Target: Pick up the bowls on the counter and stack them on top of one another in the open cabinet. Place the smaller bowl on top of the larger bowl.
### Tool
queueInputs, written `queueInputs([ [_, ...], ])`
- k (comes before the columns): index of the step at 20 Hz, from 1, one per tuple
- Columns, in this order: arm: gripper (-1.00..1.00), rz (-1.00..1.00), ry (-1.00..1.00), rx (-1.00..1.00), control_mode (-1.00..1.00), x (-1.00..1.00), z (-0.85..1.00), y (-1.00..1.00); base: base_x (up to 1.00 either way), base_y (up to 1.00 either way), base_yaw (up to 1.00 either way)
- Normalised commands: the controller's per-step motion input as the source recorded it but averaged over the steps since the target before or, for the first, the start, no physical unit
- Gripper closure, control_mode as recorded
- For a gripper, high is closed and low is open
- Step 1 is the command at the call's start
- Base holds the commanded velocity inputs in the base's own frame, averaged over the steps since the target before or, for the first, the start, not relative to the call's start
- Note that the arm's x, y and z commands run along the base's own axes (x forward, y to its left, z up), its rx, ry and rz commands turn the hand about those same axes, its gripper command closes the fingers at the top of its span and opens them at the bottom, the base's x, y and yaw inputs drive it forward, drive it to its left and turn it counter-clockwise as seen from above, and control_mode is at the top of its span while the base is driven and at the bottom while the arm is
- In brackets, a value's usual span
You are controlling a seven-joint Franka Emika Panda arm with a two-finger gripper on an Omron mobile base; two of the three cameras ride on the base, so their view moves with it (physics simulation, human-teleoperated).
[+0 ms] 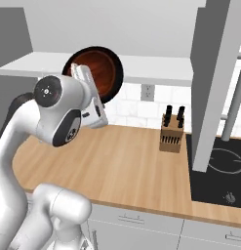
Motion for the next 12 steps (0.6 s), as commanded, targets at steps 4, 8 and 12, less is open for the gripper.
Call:
queueInputs([
  [4, 1.00, 0.00, 0.00, 0.00, -1.00, 0.26, 0.69, 0.24, 0.00, 0.00, 0.00],
  [8, 1.00, 0.01, -0.06, 0.05, -1.00, 0.40, 0.35, 0.29, 0.00, 0.00, 0.00],
  [12, 1.00, 0.04, -0.02, 0.11, -1.00, 0.61, 0.06, 0.34, 0.00, 0.00, 0.00],
])
